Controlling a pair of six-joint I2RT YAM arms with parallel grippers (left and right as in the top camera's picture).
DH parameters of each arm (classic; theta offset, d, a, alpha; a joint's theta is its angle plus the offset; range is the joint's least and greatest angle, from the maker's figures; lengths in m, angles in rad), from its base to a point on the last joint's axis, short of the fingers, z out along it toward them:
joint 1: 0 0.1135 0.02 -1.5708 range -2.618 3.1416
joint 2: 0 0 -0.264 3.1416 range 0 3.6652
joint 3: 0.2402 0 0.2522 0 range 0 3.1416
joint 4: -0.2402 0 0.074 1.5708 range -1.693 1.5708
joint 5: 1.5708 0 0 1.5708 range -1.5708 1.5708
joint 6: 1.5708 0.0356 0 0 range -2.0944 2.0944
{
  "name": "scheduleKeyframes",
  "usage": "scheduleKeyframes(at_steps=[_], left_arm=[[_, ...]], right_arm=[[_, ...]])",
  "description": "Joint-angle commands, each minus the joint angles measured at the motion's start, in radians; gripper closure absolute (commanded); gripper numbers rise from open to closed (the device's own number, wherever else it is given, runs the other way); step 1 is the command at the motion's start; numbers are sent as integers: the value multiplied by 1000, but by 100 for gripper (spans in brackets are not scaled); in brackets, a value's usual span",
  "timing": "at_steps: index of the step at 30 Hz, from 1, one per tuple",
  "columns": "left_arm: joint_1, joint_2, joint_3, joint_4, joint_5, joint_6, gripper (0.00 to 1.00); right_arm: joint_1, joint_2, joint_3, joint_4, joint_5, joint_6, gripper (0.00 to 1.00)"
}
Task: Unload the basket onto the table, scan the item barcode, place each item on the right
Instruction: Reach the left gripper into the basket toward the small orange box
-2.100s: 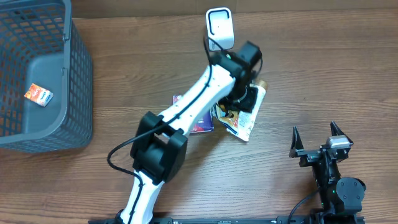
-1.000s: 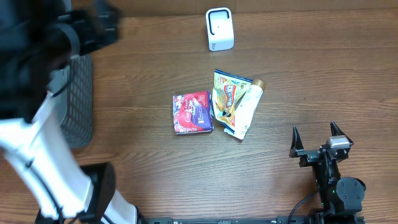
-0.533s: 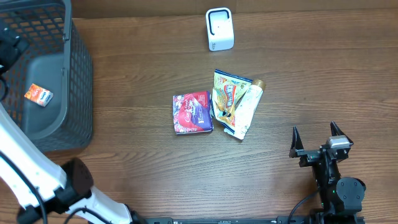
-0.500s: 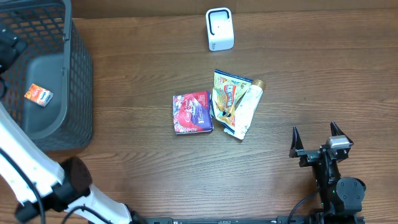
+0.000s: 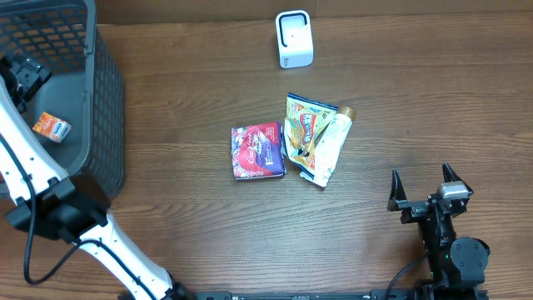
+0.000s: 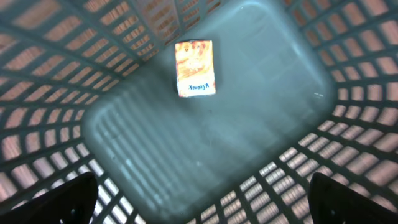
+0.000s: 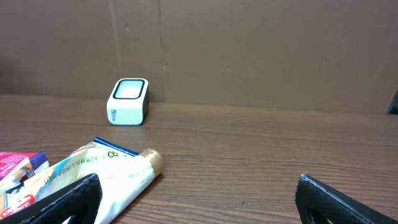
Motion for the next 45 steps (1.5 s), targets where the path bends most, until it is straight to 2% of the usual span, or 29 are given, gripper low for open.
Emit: scheduleKeyframes(at_steps=[1,6,9,33,42,45], left_arm=[[-11,61,-3,27,-29,-14,0],[-27,116,-5,43,-185,-94,0],[-34,139,-7,72,-226,-103,0],[-34,408,-18,225,-198,-80,0],[-34,410,-27,298,-193,-23,11],[-34,413,-31,325,-145,11,12]], right_arm=[[-3,-7,-10,5,3,4,0],[-3,-7,-10,5,3,4,0],[-3,-7,-10,5,3,4,0],[-3,-7,-10,5,3,4,0],[-3,-7,-10,5,3,4,0],[-3,-7,-10,5,3,4,0]])
